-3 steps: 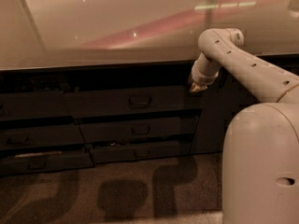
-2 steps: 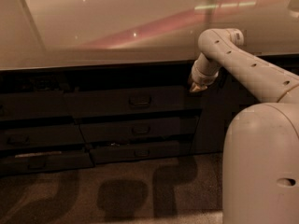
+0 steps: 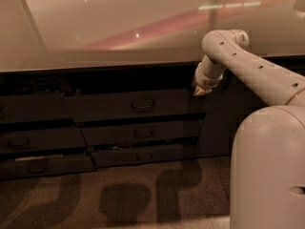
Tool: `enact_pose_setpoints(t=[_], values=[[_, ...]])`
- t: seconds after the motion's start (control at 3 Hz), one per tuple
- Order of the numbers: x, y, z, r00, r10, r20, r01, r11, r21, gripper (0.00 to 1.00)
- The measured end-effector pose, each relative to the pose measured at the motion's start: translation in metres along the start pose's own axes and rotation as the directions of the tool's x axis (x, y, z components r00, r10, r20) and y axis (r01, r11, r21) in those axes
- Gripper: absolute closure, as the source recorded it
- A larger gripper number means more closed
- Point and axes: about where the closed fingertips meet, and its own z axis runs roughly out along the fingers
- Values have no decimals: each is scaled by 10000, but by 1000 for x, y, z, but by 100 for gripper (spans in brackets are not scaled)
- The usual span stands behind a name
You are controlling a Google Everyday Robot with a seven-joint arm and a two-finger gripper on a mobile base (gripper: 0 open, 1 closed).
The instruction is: Open top drawer
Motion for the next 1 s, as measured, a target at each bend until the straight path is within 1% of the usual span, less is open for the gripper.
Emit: enact_pose_setpoints(t=[0.33,0.67,1.0], values=[[-1,7,0,10000,-55,52,55,10000,-2,100],[-1,6,-2,10000,-55,52,55,10000,-2,100],[-2,14,-1,9999,-88,74,88,10000,0,100]])
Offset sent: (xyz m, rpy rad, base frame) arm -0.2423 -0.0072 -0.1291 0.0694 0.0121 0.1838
